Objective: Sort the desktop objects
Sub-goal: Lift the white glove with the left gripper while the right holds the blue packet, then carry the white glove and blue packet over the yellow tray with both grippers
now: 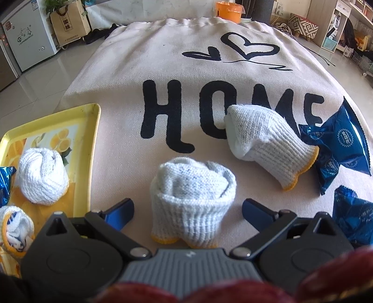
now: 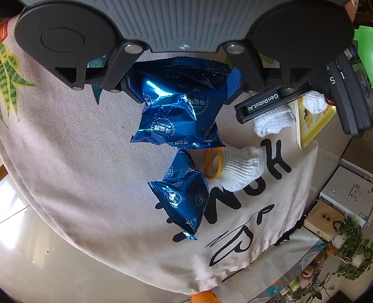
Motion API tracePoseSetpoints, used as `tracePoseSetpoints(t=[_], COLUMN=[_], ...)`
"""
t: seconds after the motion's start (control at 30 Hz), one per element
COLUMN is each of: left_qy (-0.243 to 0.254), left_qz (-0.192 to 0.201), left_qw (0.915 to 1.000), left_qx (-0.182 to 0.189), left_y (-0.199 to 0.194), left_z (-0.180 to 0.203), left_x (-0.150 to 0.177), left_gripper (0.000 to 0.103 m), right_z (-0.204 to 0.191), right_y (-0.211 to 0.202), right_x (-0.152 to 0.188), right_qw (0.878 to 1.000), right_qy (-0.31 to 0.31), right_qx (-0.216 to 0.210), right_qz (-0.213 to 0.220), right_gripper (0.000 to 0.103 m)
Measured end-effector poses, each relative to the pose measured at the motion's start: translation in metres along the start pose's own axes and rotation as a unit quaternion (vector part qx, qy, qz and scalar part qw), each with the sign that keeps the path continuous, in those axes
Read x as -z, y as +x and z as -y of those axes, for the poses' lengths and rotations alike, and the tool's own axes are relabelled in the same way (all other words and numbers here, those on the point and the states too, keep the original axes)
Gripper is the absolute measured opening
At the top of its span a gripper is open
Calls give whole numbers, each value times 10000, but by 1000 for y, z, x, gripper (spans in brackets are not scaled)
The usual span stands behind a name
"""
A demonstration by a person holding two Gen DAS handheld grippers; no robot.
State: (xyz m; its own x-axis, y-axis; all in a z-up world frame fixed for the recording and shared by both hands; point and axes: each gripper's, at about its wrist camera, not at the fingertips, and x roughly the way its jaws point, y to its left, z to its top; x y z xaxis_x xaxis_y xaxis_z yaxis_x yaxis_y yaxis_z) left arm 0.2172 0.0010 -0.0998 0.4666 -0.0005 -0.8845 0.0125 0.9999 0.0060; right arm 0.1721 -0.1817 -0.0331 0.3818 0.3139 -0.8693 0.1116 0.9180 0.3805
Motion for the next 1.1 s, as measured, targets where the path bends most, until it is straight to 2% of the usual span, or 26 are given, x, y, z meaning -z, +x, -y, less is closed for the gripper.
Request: tracePoseSetpoints(t=[0.23, 0.67, 0.77, 0.83, 0.87, 0.93, 1.1], left_qy=[-72, 123, 173, 183, 181, 153, 291], left_qz=[43, 0, 113, 161, 180, 160, 295], left_qw=[10000, 9999, 9997, 9997, 9996, 9996, 9991], left_qx=[-36, 68, 88, 91, 113, 175, 65], left_y=[-1, -1, -5, -8, -10, -12, -26], left_z=[-1, 0, 0, -1, -1, -3, -7], left_x=[2, -1, -3, -4, -5, -7, -12], left_gripper=[103, 100, 84, 65, 60, 58, 57], right_z=[1, 2, 2, 1, 0, -2, -10], right_y=[0, 1, 1, 1, 2, 2, 1], right_x=[0, -1, -1, -1, -1, 0, 1], right_qw=[10000, 10000, 10000, 10000, 10000, 10000, 9998], right_qy=[26, 37, 35, 20, 5, -5, -93], right_qx=[-13, -29, -35, -40, -37, -42, -148], right_qz=[2, -21, -17, -14, -12, -14, 0], right_gripper=[72, 72, 72, 72, 72, 72, 72])
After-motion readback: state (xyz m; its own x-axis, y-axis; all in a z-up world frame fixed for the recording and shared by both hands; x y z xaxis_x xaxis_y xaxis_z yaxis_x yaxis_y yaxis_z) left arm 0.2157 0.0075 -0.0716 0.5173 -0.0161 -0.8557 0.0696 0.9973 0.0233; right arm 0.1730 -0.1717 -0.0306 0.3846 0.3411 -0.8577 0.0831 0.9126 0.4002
